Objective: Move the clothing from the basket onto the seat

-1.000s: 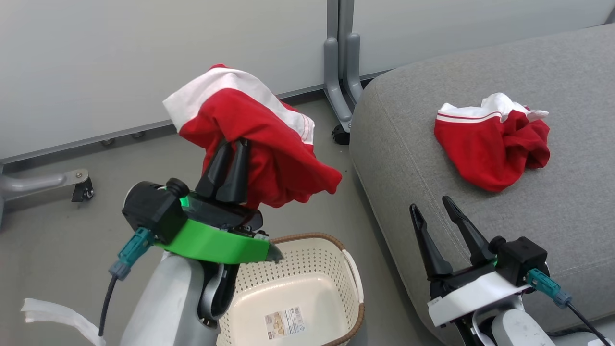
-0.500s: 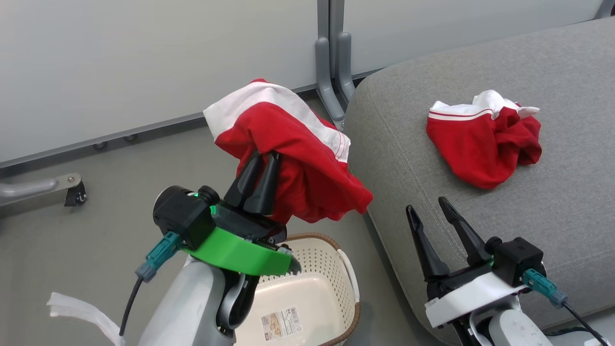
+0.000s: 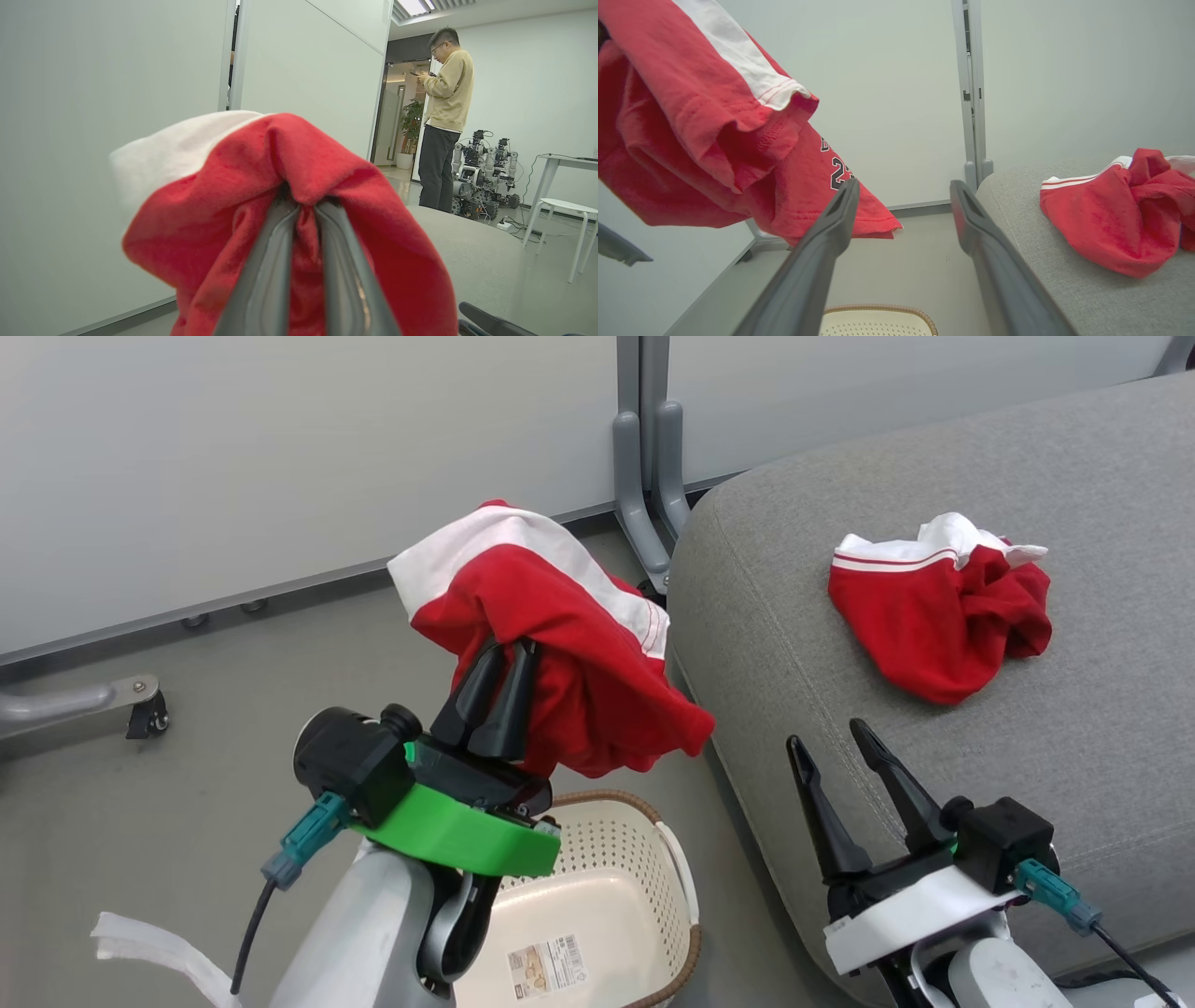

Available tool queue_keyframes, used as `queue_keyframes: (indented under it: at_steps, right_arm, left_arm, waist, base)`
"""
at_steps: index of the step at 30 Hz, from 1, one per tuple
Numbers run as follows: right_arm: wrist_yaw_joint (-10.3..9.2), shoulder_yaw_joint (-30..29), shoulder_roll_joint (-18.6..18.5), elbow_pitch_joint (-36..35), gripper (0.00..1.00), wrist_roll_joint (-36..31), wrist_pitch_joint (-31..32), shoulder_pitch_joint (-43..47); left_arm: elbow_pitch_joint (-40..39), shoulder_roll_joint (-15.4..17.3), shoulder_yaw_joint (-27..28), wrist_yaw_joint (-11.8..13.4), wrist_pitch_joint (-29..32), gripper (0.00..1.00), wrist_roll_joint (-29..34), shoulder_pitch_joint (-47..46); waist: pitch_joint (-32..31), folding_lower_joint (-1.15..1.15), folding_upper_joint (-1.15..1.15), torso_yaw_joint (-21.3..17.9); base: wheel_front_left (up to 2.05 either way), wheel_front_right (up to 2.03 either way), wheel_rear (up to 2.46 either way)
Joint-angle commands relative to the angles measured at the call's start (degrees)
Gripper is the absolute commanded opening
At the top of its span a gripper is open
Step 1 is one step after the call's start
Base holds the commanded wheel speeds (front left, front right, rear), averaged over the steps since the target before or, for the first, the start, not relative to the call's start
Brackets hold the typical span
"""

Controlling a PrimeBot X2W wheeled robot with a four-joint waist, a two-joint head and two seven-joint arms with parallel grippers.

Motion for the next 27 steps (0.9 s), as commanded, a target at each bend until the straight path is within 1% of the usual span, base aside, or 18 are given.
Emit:
queue_keyframes:
  at_steps: [1, 5, 7, 9, 12, 15, 17, 20, 22, 27]
  right_arm:
    - [-0.1, 0.6, -0.2, -0.4, 1.0, 0.1, 0.0, -0.1]
    - [-0.1, 2.9, -1.8, -2.2, 1.0, -1.0, 0.0, -0.5]
    - [-0.09, 5.0, -3.1, -3.5, 1.0, -0.9, 0.0, -0.9]
    - [-0.1, 7.7, -4.5, -5.2, 1.0, -0.4, 0.0, -1.3]
    - [-0.1, 12.6, -7.7, -8.2, 1.0, 0.1, 0.0, -2.5]
    - [-0.1, 14.9, -9.9, -9.2, 1.0, -1.9, 0.0, -4.4]
    - [-0.1, 15.1, -9.9, -9.3, 1.0, -3.5, 0.0, -5.7]
    - [-0.1, 15.9, -9.8, -8.1, 1.0, -4.8, 0.0, -7.7]
    - [-0.1, 17.2, -9.9, -6.9, 1.0, -5.0, 0.0, -9.3]
    - [-0.1, 21.0, -10.6, -1.2, 1.0, -5.4, 0.0, -13.7]
  left_arm:
    - [0.2, 0.1, 0.3, -0.2, 0.0, 0.0, 0.6, 1.0]
    - [0.6, 0.1, 0.2, -0.2, 0.0, 0.0, 0.9, 1.0]
    - [1.0, 0.1, 0.5, -0.2, 0.0, 0.0, 1.3, 1.0]
    - [1.3, 0.1, 0.8, -0.2, 0.0, 0.0, 2.3, 0.9]
    - [1.8, 0.1, 1.4, -0.1, 0.0, 0.0, 3.0, 0.8]
    - [2.4, 0.1, 1.4, -0.1, 0.0, 0.0, 4.4, 0.4]
    - [2.7, 0.1, 1.0, -0.1, 0.0, 0.0, 5.0, 0.2]
    - [3.3, 0.1, 0.1, -0.1, 0.0, 0.0, 3.8, 0.2]
    - [3.9, 0.1, -0.8, -0.1, 0.0, 0.0, 4.2, -0.5]
    - [4.7, 0.1, -3.6, -0.2, 0.0, 0.0, 4.8, -1.6]
  waist:
    - [0.0, 0.0, 0.0, 0.0]
    - [0.0, 0.0, 0.0, 0.1]
    - [0.0, 0.0, 0.0, 0.1]
    - [0.0, 0.0, 0.0, 0.1]
    - [0.3, 0.0, 0.0, 0.1]
    - [0.5, 0.0, 0.0, 0.2]
    - [0.6, 0.0, 0.0, 0.3]
    - [0.7, 0.0, 0.0, 0.4]
    - [0.7, 0.0, 0.0, 0.6]
    - [0.5, 0.0, 0.0, 1.5]
  base:
    - [0.0, 0.0, 0.0]
    - [0.0, 0.0, 0.0]
    - [0.0, 0.0, 0.0]
    - [0.0, 0.0, 0.0]
    - [0.0, 0.0, 0.0]
    - [0.0, 0.0, 0.0]
    - [0.0, 0.0, 0.0]
    - [0.0, 0.0, 0.0]
    - [0.0, 0.0, 0.0]
    - [0.0, 0.0, 0.0]
